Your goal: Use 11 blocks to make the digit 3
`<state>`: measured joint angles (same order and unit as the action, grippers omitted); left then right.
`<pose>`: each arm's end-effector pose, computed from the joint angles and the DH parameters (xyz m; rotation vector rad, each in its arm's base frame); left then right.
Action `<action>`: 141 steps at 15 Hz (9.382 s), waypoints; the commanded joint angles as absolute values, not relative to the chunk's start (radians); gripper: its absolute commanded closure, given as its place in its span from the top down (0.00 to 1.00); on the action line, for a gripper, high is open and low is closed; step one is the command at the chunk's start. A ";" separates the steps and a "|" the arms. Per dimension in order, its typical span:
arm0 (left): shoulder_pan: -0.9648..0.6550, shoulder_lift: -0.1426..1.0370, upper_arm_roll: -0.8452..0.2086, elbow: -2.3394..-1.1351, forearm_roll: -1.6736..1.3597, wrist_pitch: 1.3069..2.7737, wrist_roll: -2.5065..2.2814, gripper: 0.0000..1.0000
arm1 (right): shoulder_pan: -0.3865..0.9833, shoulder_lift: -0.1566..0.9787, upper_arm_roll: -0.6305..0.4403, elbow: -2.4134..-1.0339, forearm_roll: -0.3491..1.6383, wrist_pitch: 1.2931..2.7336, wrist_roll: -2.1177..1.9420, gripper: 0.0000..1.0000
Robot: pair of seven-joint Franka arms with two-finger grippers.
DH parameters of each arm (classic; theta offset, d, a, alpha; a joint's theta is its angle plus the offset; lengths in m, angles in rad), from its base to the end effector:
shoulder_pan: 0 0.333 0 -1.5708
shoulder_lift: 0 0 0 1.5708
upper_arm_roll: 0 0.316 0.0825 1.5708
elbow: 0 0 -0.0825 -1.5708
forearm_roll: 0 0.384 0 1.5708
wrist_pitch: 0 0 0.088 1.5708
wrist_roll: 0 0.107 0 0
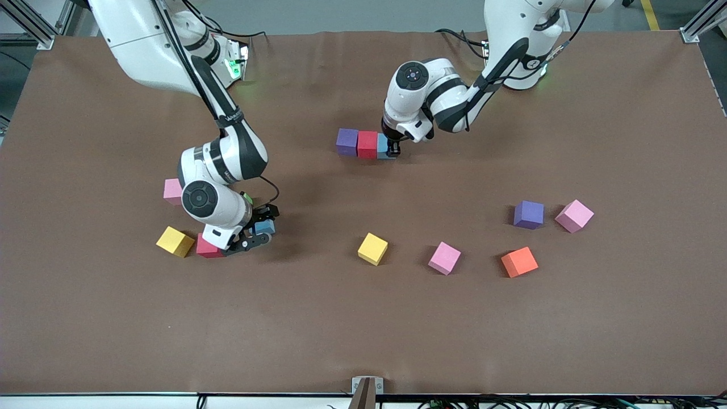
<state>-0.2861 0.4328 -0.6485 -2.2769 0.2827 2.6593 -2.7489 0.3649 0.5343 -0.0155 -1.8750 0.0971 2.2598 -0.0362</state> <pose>0.3066 -0.4424 0.2080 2.1444 2.2462 -0.2036 0.5826 0.2155 0.2137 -3.0545 -0.4926 0.2433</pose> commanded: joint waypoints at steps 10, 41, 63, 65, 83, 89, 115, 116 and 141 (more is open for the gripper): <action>-0.301 0.425 -0.650 -2.243 0.327 2.614 -2.870 0.99 | 0.371 0.572 -0.012 -1.870 0.089 2.284 -0.072 0.41; -0.115 0.386 -0.647 -1.691 0.316 2.085 -2.128 1.00 | 0.856 0.505 -0.009 -2.036 0.261 2.450 0.531 0.35; -0.096 0.753 -0.588 -1.197 0.310 2.006 -1.460 1.00 | 0.904 0.506 -0.008 -2.043 0.261 2.439 0.621 0.36; -0.107 0.776 -0.583 -1.197 0.308 2.049 -1.445 1.00 | 0.904 0.505 -0.009 -2.043 0.261 2.439 0.621 0.45; -0.308 0.968 -0.496 -1.201 0.170 2.316 -1.735 1.00 | 0.459 0.311 -0.014 -2.043 0.140 2.210 0.137 1.00; -0.342 0.968 -0.456 -1.200 0.160 2.298 -1.746 1.00 | 0.310 0.295 -0.014 -2.127 0.069 2.259 0.006 1.00; -0.402 0.986 -0.367 -1.204 0.158 2.332 -1.802 1.00 | 0.347 0.379 -0.011 -2.117 0.049 2.332 0.017 0.31; -0.402 0.989 -0.367 -1.204 0.160 2.330 -1.802 1.00 | 0.360 0.379 -0.012 -2.087 0.057 2.292 0.018 0.31; -0.385 0.939 -0.319 -1.203 0.156 2.338 -1.674 0.01 | 0.775 0.646 -0.011 -1.756 0.163 2.289 0.459 0.31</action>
<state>-0.4057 0.9870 -0.3208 -1.1882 0.1734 2.3908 -1.6817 0.7489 0.6485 -0.0038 -1.7309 0.1509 2.2852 0.4452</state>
